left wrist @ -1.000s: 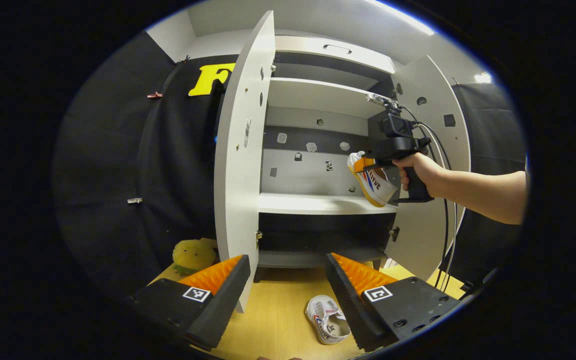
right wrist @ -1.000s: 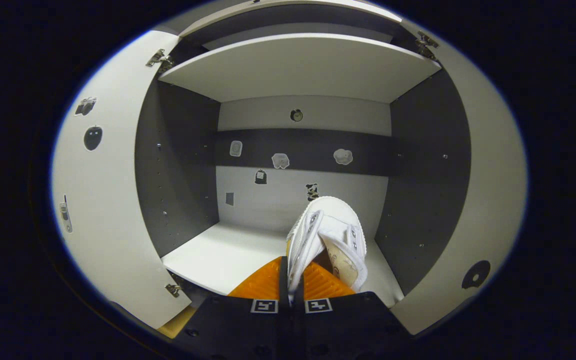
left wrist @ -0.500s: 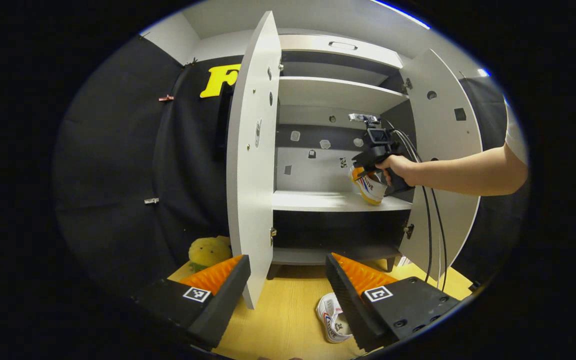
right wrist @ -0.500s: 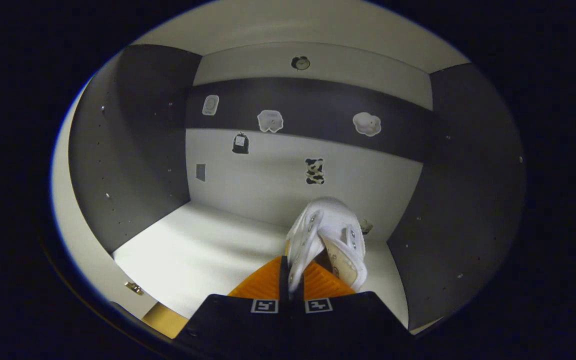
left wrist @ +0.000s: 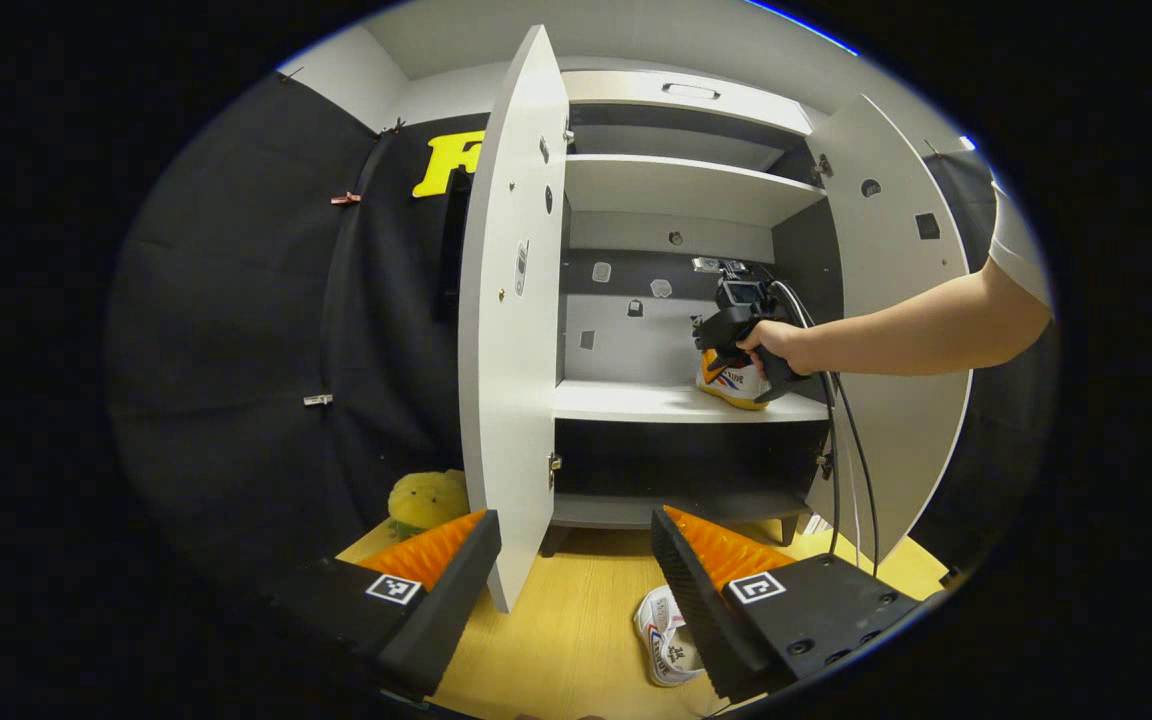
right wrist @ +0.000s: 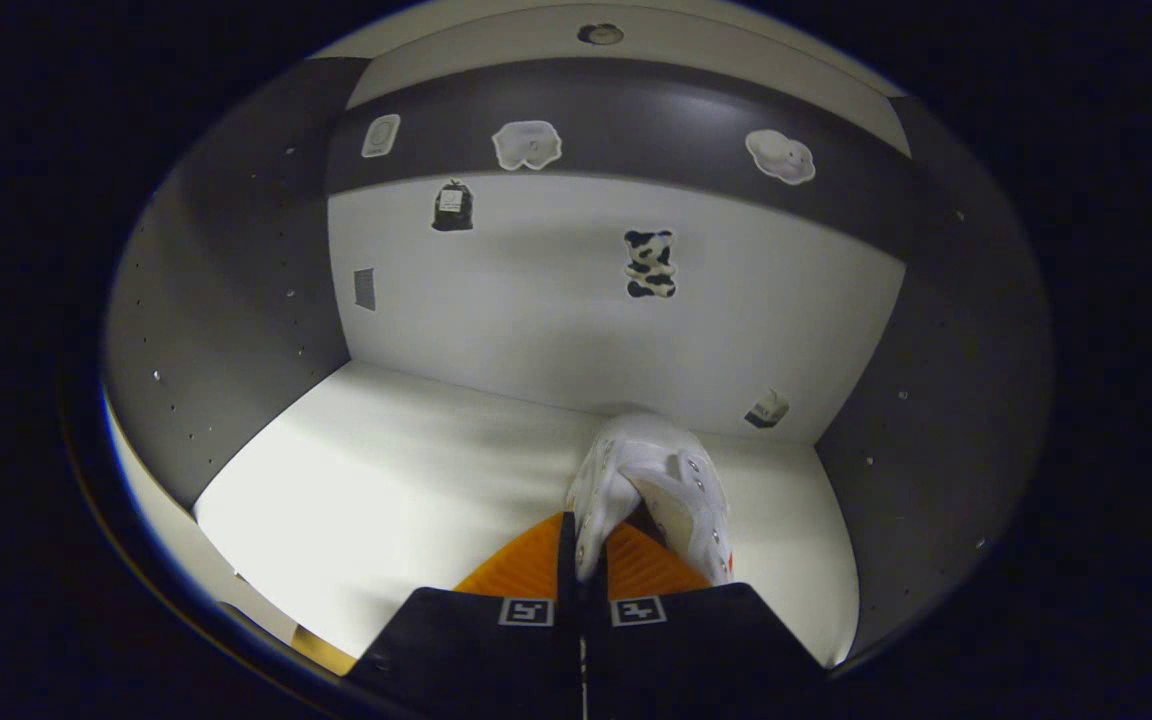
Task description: Grab one shoe with the right hand and put it into the shoe cabinet, grab the other shoe with the left hand and put it into the shoe cabinet; then close the right door with the right hand and the left door with the left hand.
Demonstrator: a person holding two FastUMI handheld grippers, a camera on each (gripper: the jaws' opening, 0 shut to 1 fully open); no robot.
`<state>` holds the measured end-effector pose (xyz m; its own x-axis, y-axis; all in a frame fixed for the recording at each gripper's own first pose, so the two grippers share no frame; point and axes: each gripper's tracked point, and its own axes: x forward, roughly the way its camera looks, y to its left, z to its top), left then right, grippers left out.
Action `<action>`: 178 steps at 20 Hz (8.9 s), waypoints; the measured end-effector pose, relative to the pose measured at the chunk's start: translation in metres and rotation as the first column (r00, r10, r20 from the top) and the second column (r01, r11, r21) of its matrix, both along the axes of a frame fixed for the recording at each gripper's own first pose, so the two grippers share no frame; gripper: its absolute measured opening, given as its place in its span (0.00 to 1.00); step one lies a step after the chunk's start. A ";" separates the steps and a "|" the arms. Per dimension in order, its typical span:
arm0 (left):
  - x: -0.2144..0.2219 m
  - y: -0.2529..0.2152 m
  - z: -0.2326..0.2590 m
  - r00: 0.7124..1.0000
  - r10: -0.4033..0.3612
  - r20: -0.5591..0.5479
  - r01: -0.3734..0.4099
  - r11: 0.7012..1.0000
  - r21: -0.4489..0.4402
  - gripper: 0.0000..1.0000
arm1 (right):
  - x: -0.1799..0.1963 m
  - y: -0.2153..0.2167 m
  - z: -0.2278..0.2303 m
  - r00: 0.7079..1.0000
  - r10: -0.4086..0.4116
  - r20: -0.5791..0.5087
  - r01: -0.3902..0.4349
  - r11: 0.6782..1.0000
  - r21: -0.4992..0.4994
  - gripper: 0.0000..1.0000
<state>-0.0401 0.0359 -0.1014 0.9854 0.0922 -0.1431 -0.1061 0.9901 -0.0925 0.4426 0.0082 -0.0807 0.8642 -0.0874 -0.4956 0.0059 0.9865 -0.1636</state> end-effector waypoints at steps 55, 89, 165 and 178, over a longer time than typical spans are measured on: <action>0.066 -0.112 -0.282 0.800 -0.321 -0.507 0.299 0.946 -0.127 0.85 | -0.498 -0.028 -0.097 0.988 -0.003 0.152 -0.007 0.998 0.068 0.99; 0.110 -0.085 -0.167 0.861 -0.230 -0.453 0.184 0.972 -0.145 0.05 | -0.490 -0.053 -0.066 0.966 0.059 0.252 -0.076 0.995 0.057 0.99; 0.108 -0.047 0.136 0.993 -0.062 0.105 0.063 0.998 -0.005 0.97 | -0.504 -0.188 0.092 0.863 -0.137 0.486 0.102 0.990 0.099 0.98; 0.034 -0.091 0.061 0.998 -0.056 0.019 0.055 0.998 0.019 0.95 | -0.464 -0.254 0.157 0.820 -0.125 0.558 0.088 0.992 0.092 0.98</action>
